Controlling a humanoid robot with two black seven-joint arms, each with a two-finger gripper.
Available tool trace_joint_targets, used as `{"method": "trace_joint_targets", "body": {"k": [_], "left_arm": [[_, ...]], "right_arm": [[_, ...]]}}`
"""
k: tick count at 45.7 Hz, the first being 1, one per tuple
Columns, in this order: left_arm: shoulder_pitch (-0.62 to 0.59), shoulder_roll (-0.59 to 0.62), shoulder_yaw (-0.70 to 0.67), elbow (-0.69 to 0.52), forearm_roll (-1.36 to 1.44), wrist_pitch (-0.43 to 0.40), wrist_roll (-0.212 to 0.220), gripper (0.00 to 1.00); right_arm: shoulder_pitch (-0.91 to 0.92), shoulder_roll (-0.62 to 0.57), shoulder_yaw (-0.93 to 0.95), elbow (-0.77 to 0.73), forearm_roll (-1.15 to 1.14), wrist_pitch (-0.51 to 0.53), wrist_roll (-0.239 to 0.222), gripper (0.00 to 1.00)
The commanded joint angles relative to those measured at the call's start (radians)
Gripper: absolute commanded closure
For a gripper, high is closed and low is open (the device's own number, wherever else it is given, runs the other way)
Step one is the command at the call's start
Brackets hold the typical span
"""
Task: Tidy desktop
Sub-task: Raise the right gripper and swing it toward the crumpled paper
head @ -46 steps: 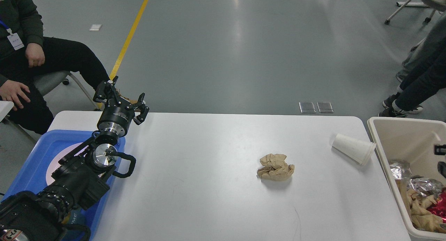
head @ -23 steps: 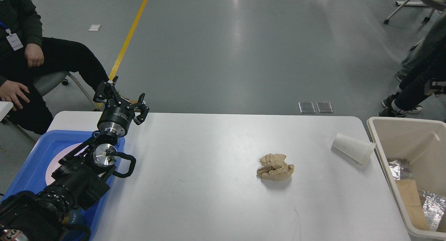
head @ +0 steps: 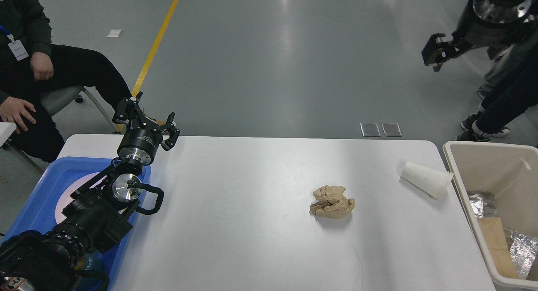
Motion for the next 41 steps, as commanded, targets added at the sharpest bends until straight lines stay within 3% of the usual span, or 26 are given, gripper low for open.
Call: {"method": "trace_joint_targets", "body": {"k": [1,26,36,41], "left_arm": [[0.0,0.0,0.0,0.0,0.0,0.0,0.0,0.04],[0.001,0.0,0.0,0.0,0.0,0.0,0.0,0.04],[0.0,0.0,0.0,0.0,0.0,0.0,0.0,0.04],[0.0,0.0,0.0,0.0,0.0,0.0,0.0,0.04]], "right_arm": [[0.028,0.034,0.053,0.002,0.102,0.0,0.0,0.0],[-0.075,0.028,0.076,0.074,0.193,0.0,0.0,0.0],[-0.118,0.016,0.053,0.308,0.19,-0.003,0.002,0.0],[-0.141,0.027,0.043,0.443,0.188,-0.274,0.002,0.0]]}}
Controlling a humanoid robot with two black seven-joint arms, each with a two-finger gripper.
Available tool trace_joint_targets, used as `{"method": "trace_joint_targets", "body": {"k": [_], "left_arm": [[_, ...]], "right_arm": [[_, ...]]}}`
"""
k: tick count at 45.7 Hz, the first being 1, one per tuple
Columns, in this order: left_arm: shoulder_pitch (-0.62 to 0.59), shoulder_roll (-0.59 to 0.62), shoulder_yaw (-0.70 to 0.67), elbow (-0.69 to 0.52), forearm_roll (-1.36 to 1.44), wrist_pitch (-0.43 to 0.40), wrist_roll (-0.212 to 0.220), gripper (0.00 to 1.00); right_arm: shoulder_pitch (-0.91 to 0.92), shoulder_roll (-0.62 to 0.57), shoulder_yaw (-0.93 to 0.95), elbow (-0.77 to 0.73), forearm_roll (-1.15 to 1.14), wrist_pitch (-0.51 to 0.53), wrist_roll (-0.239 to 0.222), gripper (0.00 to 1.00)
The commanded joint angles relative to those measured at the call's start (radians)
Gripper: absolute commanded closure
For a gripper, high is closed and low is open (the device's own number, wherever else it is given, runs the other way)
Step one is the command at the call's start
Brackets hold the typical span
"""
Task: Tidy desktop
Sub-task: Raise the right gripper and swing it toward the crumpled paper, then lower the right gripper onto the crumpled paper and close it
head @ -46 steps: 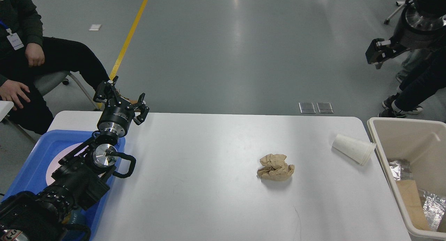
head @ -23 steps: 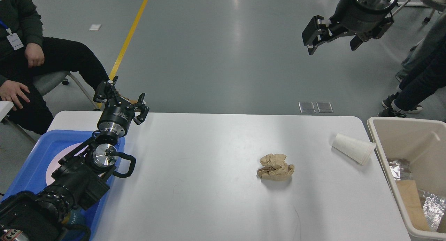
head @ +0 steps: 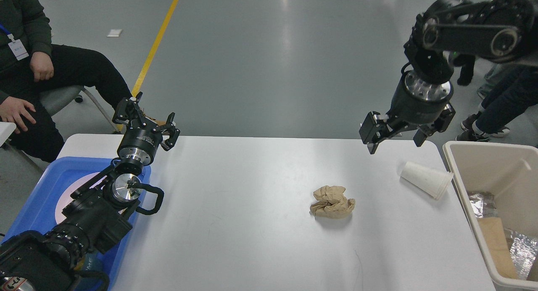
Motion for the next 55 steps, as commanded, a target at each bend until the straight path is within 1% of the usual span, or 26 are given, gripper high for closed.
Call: {"method": "trace_joint_targets", "body": {"k": [1,5,9,14,18,22,35,43,55], "left_arm": [[-0.001,0.0,0.0,0.0,0.0,0.0,0.0,0.04],[0.001,0.0,0.0,0.0,0.0,0.0,0.0,0.04],[-0.001,0.0,0.0,0.0,0.0,0.0,0.0,0.04],[-0.001,0.0,0.0,0.0,0.0,0.0,0.0,0.04],[0.001,0.0,0.0,0.0,0.0,0.0,0.0,0.04],[0.001,0.0,0.0,0.0,0.0,0.0,0.0,0.04],[-0.001,0.0,0.0,0.0,0.0,0.0,0.0,0.04],[-0.001,0.0,0.0,0.0,0.0,0.0,0.0,0.04],[-0.001,0.0,0.0,0.0,0.0,0.0,0.0,0.04]], "right_arm": [[-0.029,0.013,-0.01,0.154,-0.001,-0.258,0.001,0.0],[-0.044,0.044,-0.008,0.185,0.0,-0.384,0.001,0.0],[-0.099,0.075,-0.005,0.184,0.0,-0.473,0.002,0.0],[-0.168,0.127,-0.002,0.179,-0.004,-0.567,0.002,0.0],[-0.229,0.142,0.0,0.156,-0.007,-0.61,0.002,0.0],[-0.288,0.159,0.003,0.103,-0.01,-0.63,0.002,0.0],[-0.469,0.223,0.058,-0.126,-0.015,-0.639,0.001,0.0],[-0.553,0.269,0.069,-0.189,-0.017,-0.639,0.001,0.0],[-0.676,0.322,0.11,-0.335,-0.017,-0.636,-0.002,0.0]]}}
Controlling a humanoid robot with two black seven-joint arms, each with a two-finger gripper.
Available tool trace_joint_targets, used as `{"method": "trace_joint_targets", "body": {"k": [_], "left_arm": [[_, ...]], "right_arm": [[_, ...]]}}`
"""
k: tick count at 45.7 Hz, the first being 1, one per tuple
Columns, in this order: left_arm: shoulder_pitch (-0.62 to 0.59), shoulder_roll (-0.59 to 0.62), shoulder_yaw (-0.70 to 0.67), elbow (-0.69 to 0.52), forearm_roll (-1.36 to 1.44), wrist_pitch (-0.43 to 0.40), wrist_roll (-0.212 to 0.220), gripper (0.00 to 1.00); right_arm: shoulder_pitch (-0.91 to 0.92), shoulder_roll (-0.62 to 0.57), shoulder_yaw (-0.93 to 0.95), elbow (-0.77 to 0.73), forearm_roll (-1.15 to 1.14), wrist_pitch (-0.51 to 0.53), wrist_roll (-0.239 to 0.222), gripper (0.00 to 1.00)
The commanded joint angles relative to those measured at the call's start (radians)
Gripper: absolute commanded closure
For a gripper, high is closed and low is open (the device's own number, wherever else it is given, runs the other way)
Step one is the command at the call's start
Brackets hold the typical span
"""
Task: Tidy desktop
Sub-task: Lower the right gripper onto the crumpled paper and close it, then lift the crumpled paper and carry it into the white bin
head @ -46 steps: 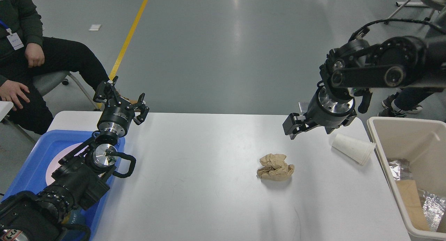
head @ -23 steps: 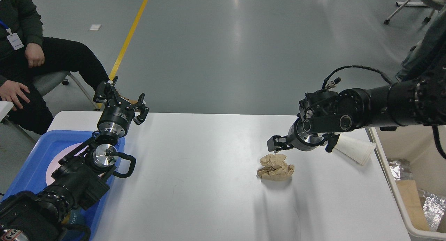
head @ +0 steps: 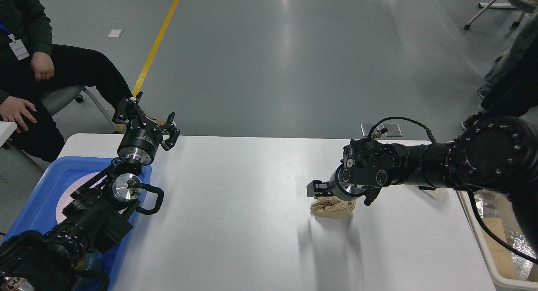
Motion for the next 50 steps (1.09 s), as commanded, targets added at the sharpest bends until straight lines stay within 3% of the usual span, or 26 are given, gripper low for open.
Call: {"method": "trace_joint_targets", "body": {"k": [1,10,13,16,22,24,37,44,50], "left_arm": [[0.0,0.0,0.0,0.0,0.0,0.0,0.0,0.04],[0.0,0.0,0.0,0.0,0.0,0.0,0.0,0.04],[0.0,0.0,0.0,0.0,0.0,0.0,0.0,0.04],[0.0,0.0,0.0,0.0,0.0,0.0,0.0,0.04],[0.002,-0.001,0.0,0.0,0.0,0.0,0.0,0.04],[0.0,0.0,0.0,0.0,0.0,0.0,0.0,0.04],[0.0,0.0,0.0,0.0,0.0,0.0,0.0,0.04],[0.0,0.0,0.0,0.0,0.0,0.0,0.0,0.04],[0.002,0.0,0.0,0.0,0.0,0.0,0.0,0.04]], "right_arm": [[-0.053,0.025,0.007,-0.063,0.0,0.001,0.0,0.0],[-0.108,0.034,0.014,-0.128,0.0,-0.002,0.0,0.0],[-0.127,0.034,0.022,-0.145,0.0,-0.003,0.0,0.08],[-0.144,0.034,0.021,-0.16,0.0,0.0,-0.003,0.29],[-0.156,0.027,0.022,-0.162,0.0,0.021,-0.008,0.91],[-0.156,0.024,0.022,-0.162,0.0,0.038,-0.008,1.0],[-0.095,0.005,0.027,-0.139,0.005,0.158,-0.008,1.0],[0.002,-0.079,0.027,-0.108,0.006,0.286,-0.008,1.0],[0.108,-0.134,0.018,-0.08,0.009,0.456,-0.01,1.0]]}}
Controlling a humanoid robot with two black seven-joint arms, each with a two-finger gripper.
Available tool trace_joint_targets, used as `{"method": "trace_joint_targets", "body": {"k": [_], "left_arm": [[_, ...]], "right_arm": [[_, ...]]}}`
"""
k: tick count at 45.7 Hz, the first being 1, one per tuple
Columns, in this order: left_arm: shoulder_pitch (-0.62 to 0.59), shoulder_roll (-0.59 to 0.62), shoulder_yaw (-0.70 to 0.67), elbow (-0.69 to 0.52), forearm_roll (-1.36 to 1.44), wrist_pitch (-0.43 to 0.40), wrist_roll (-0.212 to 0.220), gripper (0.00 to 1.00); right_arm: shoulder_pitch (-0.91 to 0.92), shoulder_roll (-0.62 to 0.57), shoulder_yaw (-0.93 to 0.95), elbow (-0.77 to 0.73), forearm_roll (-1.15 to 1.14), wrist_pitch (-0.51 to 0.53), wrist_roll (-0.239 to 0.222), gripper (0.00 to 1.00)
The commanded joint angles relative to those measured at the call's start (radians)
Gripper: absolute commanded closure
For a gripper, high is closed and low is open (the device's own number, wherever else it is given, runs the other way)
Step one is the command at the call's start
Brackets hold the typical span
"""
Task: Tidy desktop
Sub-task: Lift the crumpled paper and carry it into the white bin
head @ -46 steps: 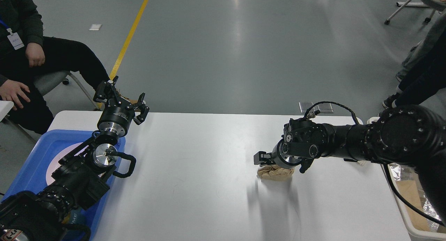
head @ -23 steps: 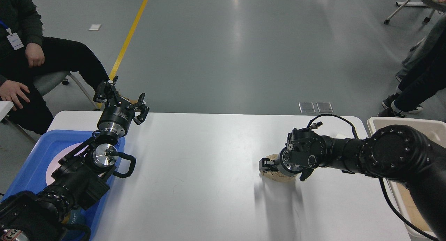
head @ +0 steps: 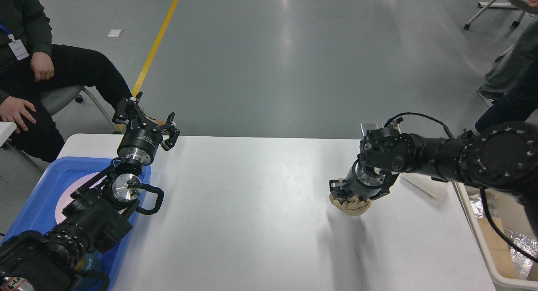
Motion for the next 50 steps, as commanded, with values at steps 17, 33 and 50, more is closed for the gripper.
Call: {"method": "trace_joint_targets", "body": {"k": [17,33,50], "left_arm": [[0.0,0.0,0.0,0.0,0.0,0.0,0.0,0.04],[0.0,0.0,0.0,0.0,0.0,0.0,0.0,0.04],[0.0,0.0,0.0,0.0,0.0,0.0,0.0,0.04]], "right_arm": [[0.623,-0.286,-0.189,0.112,0.005,0.373,0.002,1.0],[0.737,-0.286,-0.328,0.109,-0.005,0.373,0.0,1.0],[0.459,-0.462,-0.466,-0.142,-0.149,0.373,0.0,1.0]]}}
